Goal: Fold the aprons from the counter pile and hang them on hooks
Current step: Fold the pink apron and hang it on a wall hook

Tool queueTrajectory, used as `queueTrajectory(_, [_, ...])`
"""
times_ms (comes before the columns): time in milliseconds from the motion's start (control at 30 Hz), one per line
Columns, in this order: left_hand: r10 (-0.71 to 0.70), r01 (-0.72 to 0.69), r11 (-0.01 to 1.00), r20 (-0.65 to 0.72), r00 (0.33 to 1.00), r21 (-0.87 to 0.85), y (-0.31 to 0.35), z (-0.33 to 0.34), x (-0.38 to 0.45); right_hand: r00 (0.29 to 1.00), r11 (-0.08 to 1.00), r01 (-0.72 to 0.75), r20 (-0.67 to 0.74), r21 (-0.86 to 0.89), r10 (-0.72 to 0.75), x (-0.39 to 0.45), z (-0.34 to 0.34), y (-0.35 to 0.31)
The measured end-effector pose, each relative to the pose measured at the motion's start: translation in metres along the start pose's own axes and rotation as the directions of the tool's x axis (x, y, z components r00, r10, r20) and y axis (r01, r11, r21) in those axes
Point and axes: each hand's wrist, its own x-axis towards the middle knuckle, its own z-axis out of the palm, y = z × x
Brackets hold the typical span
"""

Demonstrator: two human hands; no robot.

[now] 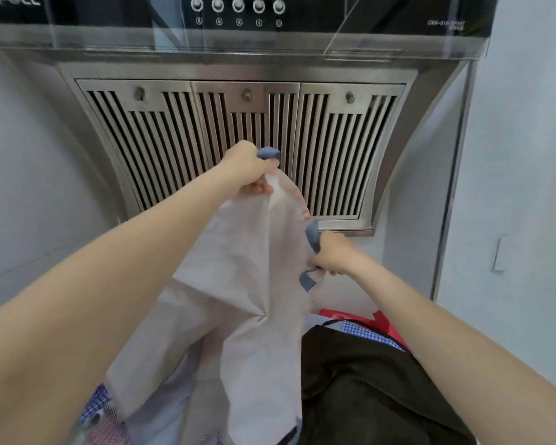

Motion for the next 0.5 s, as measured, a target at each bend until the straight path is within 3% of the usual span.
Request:
queueTrajectory(67, [0.095,-0.091,0.993,-0.055,0.994,0.073,0.013,0.002,0.007,0.995,0.993,-0.082,0.049,-0.088,0.087,0.005,-0.025,0.023])
queueTrajectory(133, [0.156,-0.148,0.982,-0.063,0.986,0.113,0.022,0.000,0.009,0.983,0.984,-0.173,0.064,-0.034,0.175,0.007,-0.060,0.048])
queueTrajectory(167, [0.175,-0.169,0.977,-0.040,0.984,0.134,0.025,0.001,0.007,0.979,0.975,-0.201,-0.024,0.091,0.204,0.010,-0.080,0.058])
queueTrajectory(200, [0.188,-0.187,0.969,0.012,0.982,0.159,0.028,0.002,0.004,0.960,0.920,-0.185,-0.137,0.345,0.244,0.017,-0.102,0.069])
queueTrajectory(233, [0.176,-0.190,0.967,0.095,0.980,0.171,0.031,0.005,0.000,0.928,0.728,-0.090,-0.208,0.680,0.309,0.023,-0.122,0.078])
queueTrajectory(267, [0.141,-0.172,0.974,0.201,0.969,0.147,0.035,0.009,-0.007,0.891,0.449,0.069,-0.258,0.891,0.374,0.026,-0.140,0.081])
queueTrajectory(300, [0.108,-0.140,0.987,0.320,0.941,0.076,0.039,0.014,-0.014,0.864,0.203,0.202,-0.272,0.958,0.423,0.029,-0.155,0.078])
queueTrajectory(333, [0.109,-0.104,0.994,0.434,0.894,-0.036,0.043,0.019,-0.023,0.858,0.060,0.285,-0.282,0.957,0.429,0.031,-0.165,0.070])
queueTrajectory(433, [0.278,-0.013,0.911,0.591,0.757,-0.412,0.053,0.024,-0.035,0.912,-0.026,0.341,-0.324,0.940,0.250,0.033,-0.184,0.032])
queueTrajectory(500, [0.342,0.093,0.774,0.537,0.771,-0.627,0.049,0.016,-0.034,0.930,0.049,0.355,-0.358,0.934,0.087,0.035,-0.187,0.006])
